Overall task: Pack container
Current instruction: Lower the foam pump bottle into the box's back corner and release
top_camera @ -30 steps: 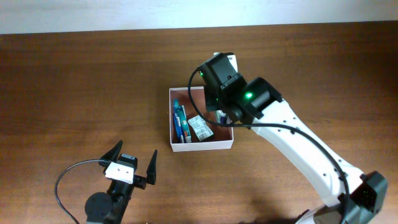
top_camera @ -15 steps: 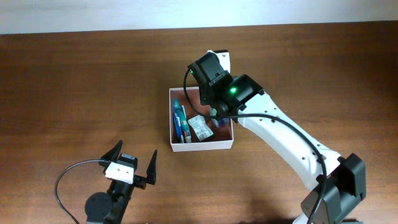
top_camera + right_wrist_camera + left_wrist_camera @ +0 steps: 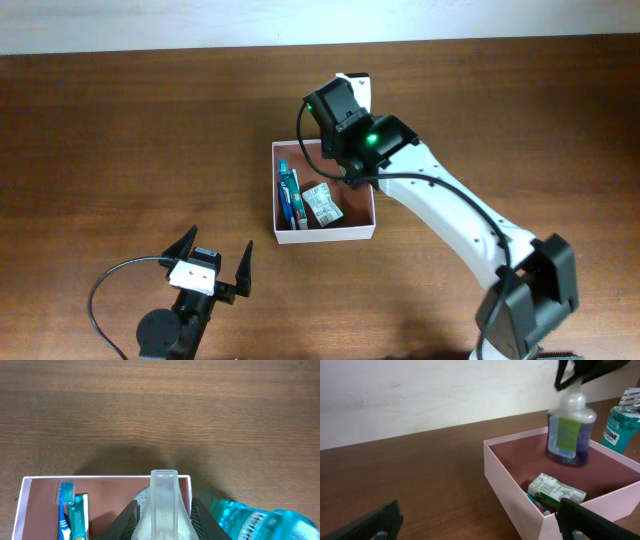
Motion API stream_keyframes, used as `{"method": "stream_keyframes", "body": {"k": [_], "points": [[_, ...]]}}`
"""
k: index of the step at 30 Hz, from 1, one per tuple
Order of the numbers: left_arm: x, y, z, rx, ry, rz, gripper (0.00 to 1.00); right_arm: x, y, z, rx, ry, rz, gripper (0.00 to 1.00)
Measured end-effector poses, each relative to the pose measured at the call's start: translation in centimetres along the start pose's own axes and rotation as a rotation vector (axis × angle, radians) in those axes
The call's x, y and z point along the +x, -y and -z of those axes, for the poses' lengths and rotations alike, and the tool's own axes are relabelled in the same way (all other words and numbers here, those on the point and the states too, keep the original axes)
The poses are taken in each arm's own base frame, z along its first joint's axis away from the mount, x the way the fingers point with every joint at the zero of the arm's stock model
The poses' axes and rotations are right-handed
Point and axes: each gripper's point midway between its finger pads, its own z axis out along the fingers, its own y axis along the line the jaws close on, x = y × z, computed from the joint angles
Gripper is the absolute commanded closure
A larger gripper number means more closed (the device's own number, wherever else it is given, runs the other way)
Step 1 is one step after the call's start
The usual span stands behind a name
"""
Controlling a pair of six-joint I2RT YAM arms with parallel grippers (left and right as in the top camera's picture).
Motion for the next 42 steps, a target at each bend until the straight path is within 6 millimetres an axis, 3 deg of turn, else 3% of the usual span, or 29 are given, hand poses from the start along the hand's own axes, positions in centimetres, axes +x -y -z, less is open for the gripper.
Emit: {"method": "stream_keyframes", "body": {"k": [5, 8, 25, 27, 42], "points": [[0.0, 0.0, 0.0, 0.000, 0.000, 0.000, 0.00, 0.9, -0.9, -2.9, 0.011, -0.022, 0.010, 0.74], [0.0, 0.0, 0.0, 0.000, 0.000, 0.000, 0.01, 1.1, -1.0, -3.4, 0.016, -0.024, 0.012, 0.74], [0.0, 0.0, 0.0, 0.000, 0.000, 0.000, 0.01, 0.7, 1.6, -4.2, 0.075, -0.031, -0.072, 0.73], [0.0, 0.0, 0.0, 0.000, 0.000, 0.000, 0.01, 0.7, 1.6, -4.2, 0.073, -0.031, -0.073, 0.64], [0.0, 0.0, 0.0, 0.000, 0.000, 0.000, 0.00, 1.2, 1.9, -4.1, 0.085, -0.054, -0.045, 0.57]]}}
